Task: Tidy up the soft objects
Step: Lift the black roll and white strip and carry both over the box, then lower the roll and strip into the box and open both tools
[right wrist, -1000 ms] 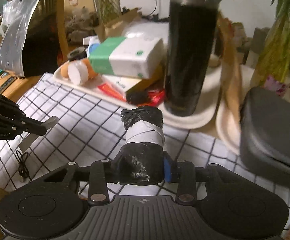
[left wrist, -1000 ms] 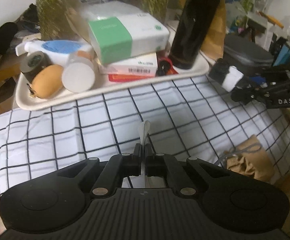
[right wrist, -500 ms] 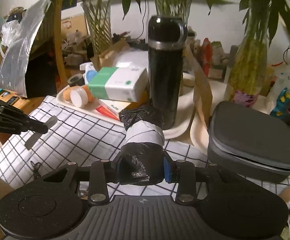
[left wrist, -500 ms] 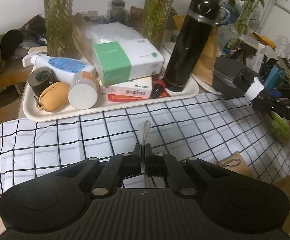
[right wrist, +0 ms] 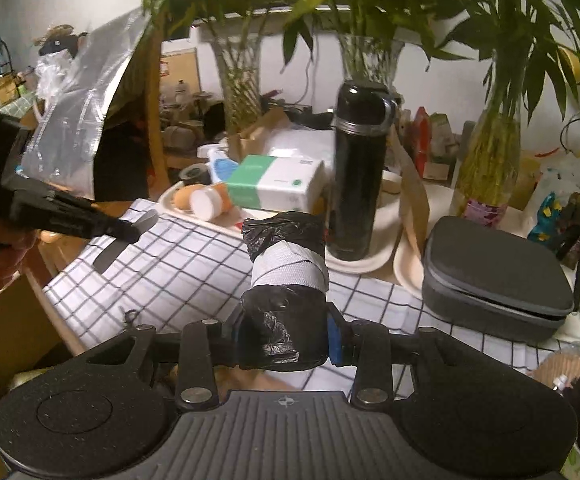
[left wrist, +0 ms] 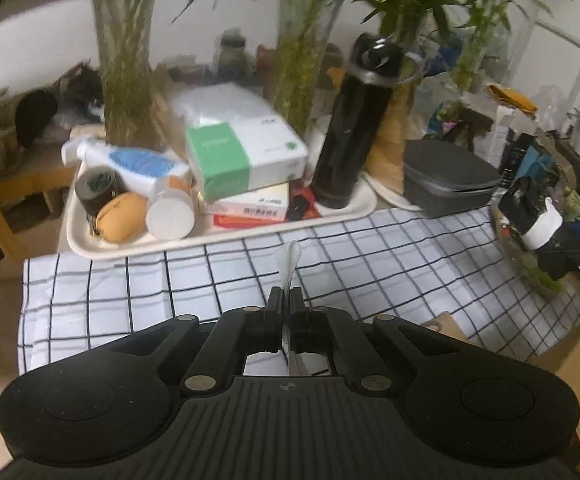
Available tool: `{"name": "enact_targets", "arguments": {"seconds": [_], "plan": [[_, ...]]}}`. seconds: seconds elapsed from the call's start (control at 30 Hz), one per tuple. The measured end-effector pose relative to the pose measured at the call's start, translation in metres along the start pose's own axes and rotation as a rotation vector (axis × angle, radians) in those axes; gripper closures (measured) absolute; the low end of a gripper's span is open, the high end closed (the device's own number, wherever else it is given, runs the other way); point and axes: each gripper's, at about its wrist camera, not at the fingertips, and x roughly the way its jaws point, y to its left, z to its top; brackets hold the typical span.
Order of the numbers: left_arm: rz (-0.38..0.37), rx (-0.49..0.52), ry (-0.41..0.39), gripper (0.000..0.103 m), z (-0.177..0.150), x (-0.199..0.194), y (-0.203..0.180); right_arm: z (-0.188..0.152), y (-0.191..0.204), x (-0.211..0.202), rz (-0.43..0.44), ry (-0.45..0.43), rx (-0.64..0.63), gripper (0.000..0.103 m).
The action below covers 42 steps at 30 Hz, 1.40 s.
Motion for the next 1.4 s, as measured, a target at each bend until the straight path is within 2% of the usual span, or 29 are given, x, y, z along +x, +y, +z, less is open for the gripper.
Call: {"name": "enact_targets", "arguments": {"seconds": [0.23,0.53,0.73,0.97,1.27,1.3,1.37,1.4], "plan": [[-0.02,0.049,-0.071,0.1,0.01,-0.045,-0.024,-0.011,0.013,-0.033,-0.01,-0.052,0.016,0.062],[-0.044,0.117,-0.112,0.1,0.006,-0.095,-0.06,-0.025,0.035,-0.066,0.014,-0.101,0.019,0.062],[-0.061,0.12,-0.117,0.1,-0.002,-0.116,-0.079,-0.044,0.052,-0.084,0.005,-0.086,0.028,0.062],[-0.098,0.118,-0.097,0.1,-0.013,-0.128,-0.097,-0.054,0.072,-0.111,-0.062,-0.047,0.091,0.062],[-0.12,0.122,-0.073,0.1,-0.029,-0.138,-0.117,-0.068,0.094,-0.123,-0.135,0.014,0.147,0.06],[-0.124,0.121,-0.069,0.1,-0.03,-0.138,-0.118,-0.068,0.095,-0.123,-0.14,0.024,0.15,0.059],[-0.131,0.125,-0.064,0.1,-0.034,-0.14,-0.122,-0.069,0.099,-0.128,-0.135,0.013,0.146,0.045],[-0.133,0.127,-0.062,0.1,-0.036,-0.141,-0.123,-0.07,0.099,-0.132,-0.137,0.002,0.142,0.027]]}}
